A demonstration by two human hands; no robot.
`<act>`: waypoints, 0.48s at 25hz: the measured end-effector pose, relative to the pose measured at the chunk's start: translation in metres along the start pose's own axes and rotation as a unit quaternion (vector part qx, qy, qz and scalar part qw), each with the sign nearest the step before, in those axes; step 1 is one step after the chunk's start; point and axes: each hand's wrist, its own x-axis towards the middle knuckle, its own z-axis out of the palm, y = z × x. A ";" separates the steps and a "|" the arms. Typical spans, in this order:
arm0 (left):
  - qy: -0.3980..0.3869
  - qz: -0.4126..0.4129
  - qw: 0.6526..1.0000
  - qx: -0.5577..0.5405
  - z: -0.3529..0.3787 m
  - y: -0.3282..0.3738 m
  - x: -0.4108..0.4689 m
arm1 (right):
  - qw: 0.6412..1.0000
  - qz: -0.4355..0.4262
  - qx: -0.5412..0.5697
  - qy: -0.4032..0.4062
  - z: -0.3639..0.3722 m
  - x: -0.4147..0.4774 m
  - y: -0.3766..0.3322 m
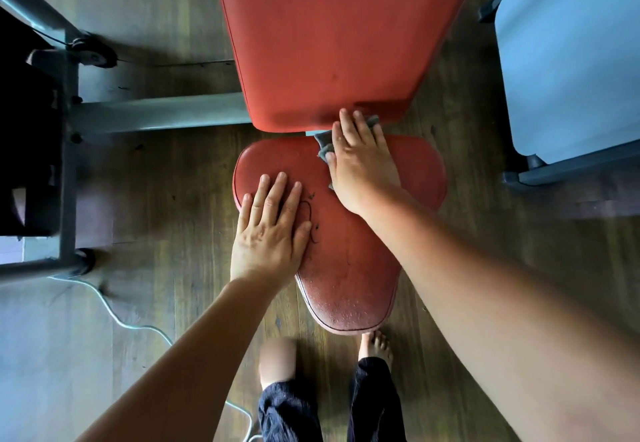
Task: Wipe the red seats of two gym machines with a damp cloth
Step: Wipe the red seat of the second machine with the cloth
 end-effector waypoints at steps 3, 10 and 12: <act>-0.006 0.001 1.000 0.000 -0.004 0.000 -0.001 | 0.998 -0.054 0.011 0.008 0.014 -0.091 -0.006; -0.002 0.004 1.000 0.004 0.001 -0.001 0.000 | 0.998 0.051 0.004 0.034 0.003 -0.018 0.030; -0.005 0.003 1.000 0.005 -0.001 0.000 -0.002 | 0.993 0.101 0.035 0.040 0.009 -0.043 0.008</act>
